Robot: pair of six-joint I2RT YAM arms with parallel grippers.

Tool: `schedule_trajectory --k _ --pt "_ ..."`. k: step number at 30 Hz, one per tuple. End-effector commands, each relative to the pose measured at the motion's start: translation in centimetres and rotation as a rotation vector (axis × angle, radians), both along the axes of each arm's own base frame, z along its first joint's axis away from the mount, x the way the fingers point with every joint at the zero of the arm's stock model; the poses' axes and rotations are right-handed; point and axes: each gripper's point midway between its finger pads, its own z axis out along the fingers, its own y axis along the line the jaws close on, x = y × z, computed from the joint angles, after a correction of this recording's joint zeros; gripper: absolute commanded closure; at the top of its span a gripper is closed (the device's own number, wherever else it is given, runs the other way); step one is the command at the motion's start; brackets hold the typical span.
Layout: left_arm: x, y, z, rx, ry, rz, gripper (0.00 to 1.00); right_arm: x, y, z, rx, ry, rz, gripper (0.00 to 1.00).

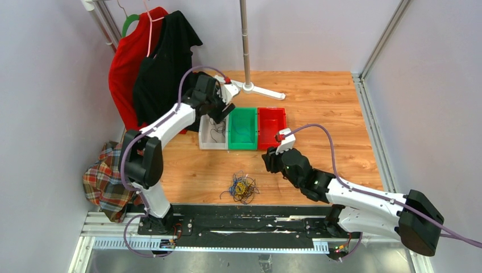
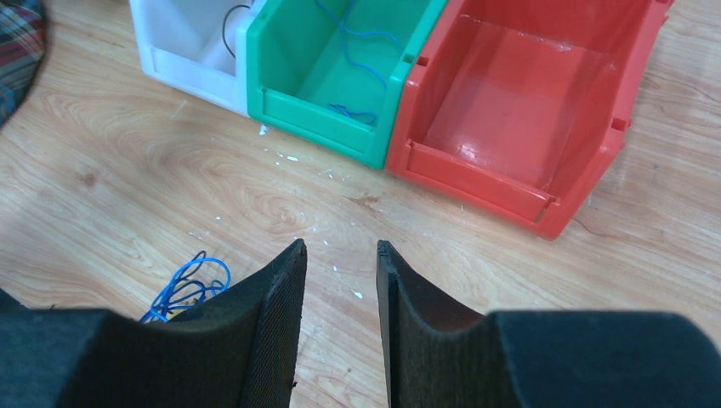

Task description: Untangle the cables

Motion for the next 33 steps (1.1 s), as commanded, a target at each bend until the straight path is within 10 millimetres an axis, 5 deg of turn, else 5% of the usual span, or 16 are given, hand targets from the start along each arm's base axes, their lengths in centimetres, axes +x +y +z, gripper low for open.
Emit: schedule_trajectory --k 1,9,13,20,25,33 --pt "-1.8 -0.4 5.4 -0.082 0.038 -0.043 0.24 0.5 0.0 2.4 0.031 -0.035 0.005 0.64" --pt "-6.5 -0.4 8.5 -0.128 0.125 -0.103 0.10 0.2 -0.3 2.9 0.037 -0.039 0.011 0.64" --pt "-12.3 -1.5 6.9 -0.197 0.240 -0.244 0.14 0.0 -0.6 2.7 0.035 -0.034 0.007 0.64" --pt "-22.6 -4.3 0.7 -0.167 0.420 -0.514 0.16 -0.3 -1.3 1.3 0.021 -0.002 -0.006 0.64" --pt "-22.9 -6.0 -2.2 -0.189 0.502 -0.498 0.22 -0.5 -1.6 0.6 0.015 0.013 -0.011 0.64" --pt "-22.8 -9.1 -3.4 -0.324 0.606 -0.433 0.26 -1.0 -1.8 0.4 0.014 0.019 0.003 0.65"
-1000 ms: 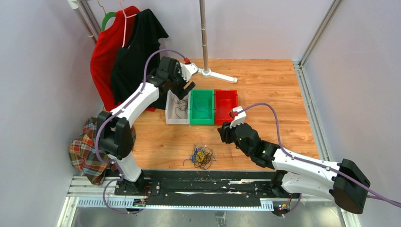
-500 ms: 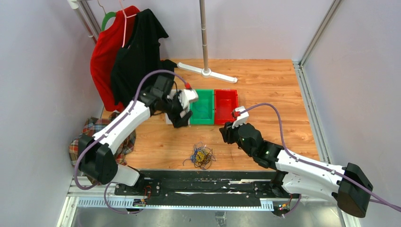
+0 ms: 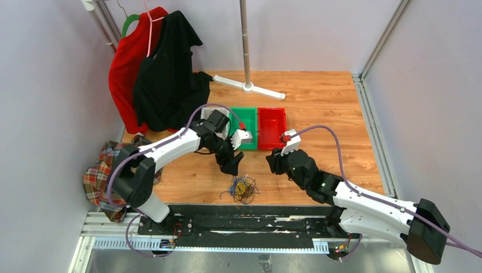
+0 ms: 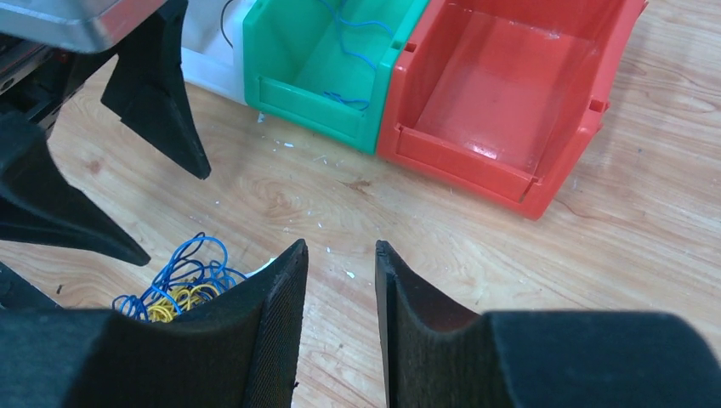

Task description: Untangle the cables

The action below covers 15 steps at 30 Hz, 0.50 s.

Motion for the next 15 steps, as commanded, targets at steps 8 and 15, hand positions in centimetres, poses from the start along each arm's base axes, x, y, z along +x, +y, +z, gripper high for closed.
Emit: schedule_trajectory --k 8,15 --pt "-1.2 -2.9 -1.5 -0.101 0.100 0.079 0.48 -0.2 -0.5 -0.4 -0.003 0.009 0.001 0.68" --pt "-0.5 -3.0 -1.5 -0.108 0.065 0.115 0.71 -0.3 0.0 -0.1 0.011 0.008 0.023 0.70"
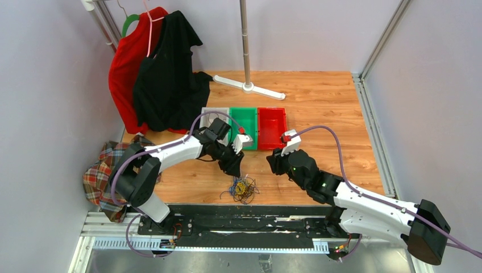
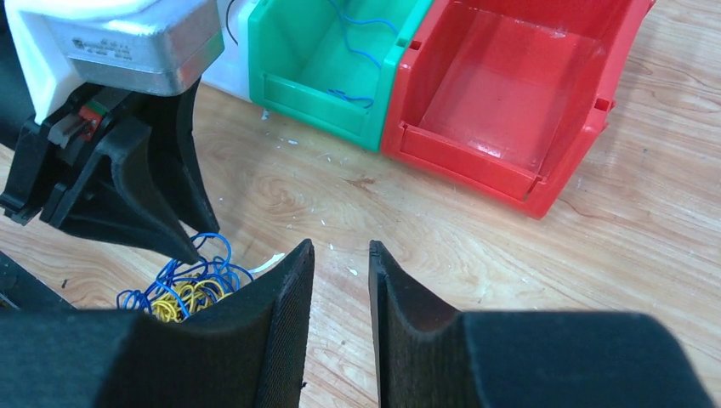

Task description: Untangle the cables

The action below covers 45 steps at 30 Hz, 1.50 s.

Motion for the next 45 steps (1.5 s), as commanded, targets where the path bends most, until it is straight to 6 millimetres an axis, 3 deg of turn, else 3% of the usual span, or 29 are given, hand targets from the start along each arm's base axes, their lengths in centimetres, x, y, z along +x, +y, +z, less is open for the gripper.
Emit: schedule_trajectory --k 1,4,5,11,15,23,29,36,42,45 --pt "1.5 -1.3 1.3 -0.047 -0.060 0.031 0.79 0.0 0.2 -0.1 0.014 0.004 0.017 0.70" --pt "2.6 -1.6 3.3 -0.053 -0.110 0.051 0.98 -0.3 1.1 -0.1 0.038 0.007 0.057 0.70" --pt "2.7 -1.5 4.1 -0.053 -0.126 0.051 0.99 -0.4 1.4 -0.1 0.046 0.010 0.071 0.68" --pt "2.5 -0.8 8.5 -0.075 -0.200 0.061 0.99 -0.9 3.7 0.8 0.091 0.027 0.161 0.53" --pt "2.0 -0.2 11.8 -0.094 -0.244 0.056 0.99 -1.9 5.6 2.9 0.171 -0.014 0.264 0.39" --pt "1.0 0.8 15.9 -0.104 -0.282 0.056 0.99 -3.0 8.5 5.7 0.203 -0.099 0.375 0.33" --pt "0.6 1.2 18.1 -0.116 -0.309 0.048 0.99 -2.7 10.6 6.5 0.203 -0.138 0.412 0.33" --pt "-0.6 1.5 20.4 -0.144 -0.308 0.027 0.99 -0.7 12.5 6.5 0.188 -0.150 0.378 0.35" --pt "-1.4 1.7 23.8 -0.187 -0.337 0.013 0.99 0.0 14.0 3.4 0.164 -0.084 0.368 0.52" --pt "-1.6 1.7 26.1 -0.219 -0.373 0.008 0.99 -0.2 14.3 1.5 0.170 -0.049 0.371 0.55"
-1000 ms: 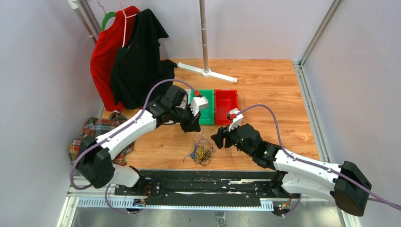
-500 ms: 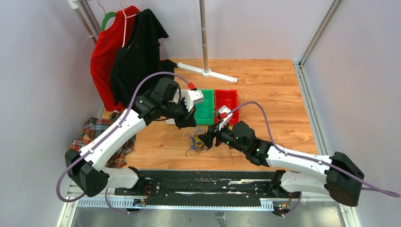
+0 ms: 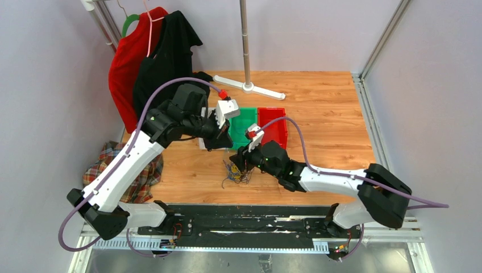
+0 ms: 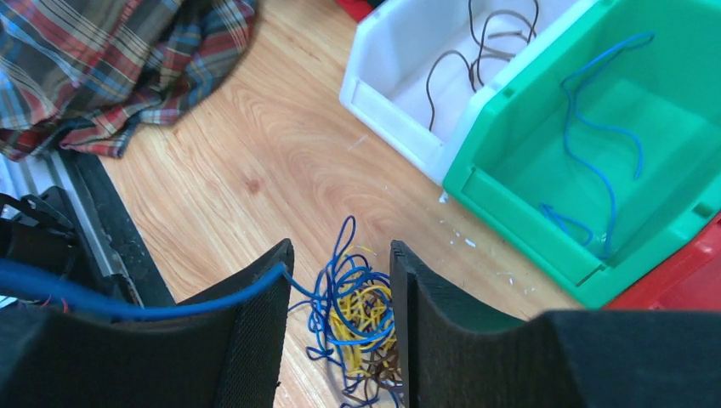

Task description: Untangle the cables

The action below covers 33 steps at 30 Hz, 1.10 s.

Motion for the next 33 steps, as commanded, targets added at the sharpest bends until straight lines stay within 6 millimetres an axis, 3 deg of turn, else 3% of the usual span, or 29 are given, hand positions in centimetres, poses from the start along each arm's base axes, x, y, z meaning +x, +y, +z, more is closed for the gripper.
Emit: schedule_trajectory --k 1,8,16,25,28,33 --pt "-1.4 0.1 4.6 -0.074 -0.072 -0.042 0.99 -0.1 1.1 -0.6 0.053 0.019 0.004 0.55" --pt "-0.5 0.4 12.7 -0.176 -0.297 -0.020 1.00 -1.0 -0.5 -4.9 0.033 0.088 -0.031 0.62" --pt "1.2 1.3 22.3 -0.299 -0.537 0.095 0.99 -2.2 -3.3 -8.5 0.016 0.162 -0.083 0.63" --pt "2.9 4.7 33.5 -0.556 -0.886 0.355 0.99 -2.8 -4.9 -10.6 -0.006 0.191 -0.116 0.63" --pt "2.4 6.3 37.6 -0.697 -0.994 0.437 1.00 -2.9 -5.2 -10.7 -0.012 0.189 -0.119 0.60" --pt "1.3 7.5 42.5 -0.858 -1.077 0.475 0.99 -3.0 -5.3 -10.7 -0.016 0.193 -0.119 0.54"
